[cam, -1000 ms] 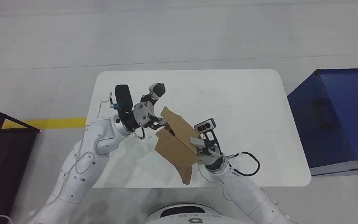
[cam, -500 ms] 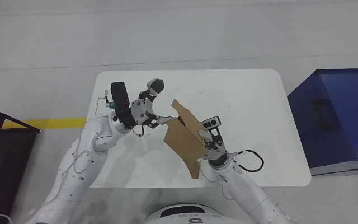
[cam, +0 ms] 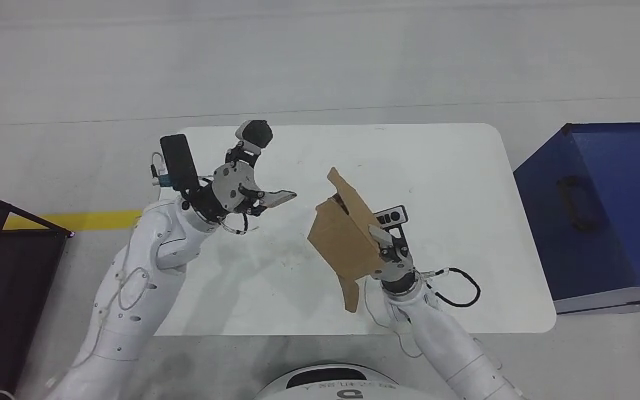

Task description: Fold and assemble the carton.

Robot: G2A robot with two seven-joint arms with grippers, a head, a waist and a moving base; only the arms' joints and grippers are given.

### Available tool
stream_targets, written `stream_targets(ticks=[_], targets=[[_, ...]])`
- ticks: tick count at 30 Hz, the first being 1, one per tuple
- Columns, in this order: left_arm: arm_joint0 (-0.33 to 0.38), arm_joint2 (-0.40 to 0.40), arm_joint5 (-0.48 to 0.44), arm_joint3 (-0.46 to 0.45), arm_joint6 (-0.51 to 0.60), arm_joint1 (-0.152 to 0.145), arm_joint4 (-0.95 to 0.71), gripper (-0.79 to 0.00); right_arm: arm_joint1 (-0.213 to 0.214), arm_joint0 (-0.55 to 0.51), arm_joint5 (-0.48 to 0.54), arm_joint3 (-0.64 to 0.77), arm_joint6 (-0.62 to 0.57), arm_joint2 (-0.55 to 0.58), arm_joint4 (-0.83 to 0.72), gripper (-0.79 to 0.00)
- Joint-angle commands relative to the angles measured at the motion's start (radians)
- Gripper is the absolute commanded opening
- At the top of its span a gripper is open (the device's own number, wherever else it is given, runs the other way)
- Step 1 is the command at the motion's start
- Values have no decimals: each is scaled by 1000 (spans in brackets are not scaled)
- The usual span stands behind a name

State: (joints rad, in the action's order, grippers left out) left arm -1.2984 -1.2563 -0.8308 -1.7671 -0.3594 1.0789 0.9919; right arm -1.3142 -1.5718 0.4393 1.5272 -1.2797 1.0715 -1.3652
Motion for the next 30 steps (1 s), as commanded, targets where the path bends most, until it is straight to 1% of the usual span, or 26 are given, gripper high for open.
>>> stream_targets(ticks=[1,7,9,12,14,17,21,24,27,30], targets=[[23,17,-15,-1,20,3,10,0,-2,-3,-3,4,-2,-1,7,-785],[93,101,-27,30,110,15,60,0,-6,-12,-6,17,-3,-6,27,-785],[107,129,-44,39,129,20,59,0,-7,-18,-7,21,-6,-4,27,-785],[120,151,-55,50,144,24,56,0,-8,-28,-4,24,-10,4,25,-785],[122,152,-55,57,143,25,53,0,-9,-35,-2,25,-15,12,21,-785],[114,130,-31,59,120,25,44,0,-9,-42,-3,24,-22,25,18,-785],[81,83,0,45,75,22,9,0,-9,-49,-9,24,-26,39,14,-785],[56,64,-7,25,59,20,-29,0,-11,-48,-14,20,-29,44,14,-785],[54,71,-24,-2,73,21,-40,0,-13,-45,-22,17,-31,44,15,-785],[68,102,-27,-7,103,26,-46,0,-15,-40,-31,15,-35,40,22,-785]])
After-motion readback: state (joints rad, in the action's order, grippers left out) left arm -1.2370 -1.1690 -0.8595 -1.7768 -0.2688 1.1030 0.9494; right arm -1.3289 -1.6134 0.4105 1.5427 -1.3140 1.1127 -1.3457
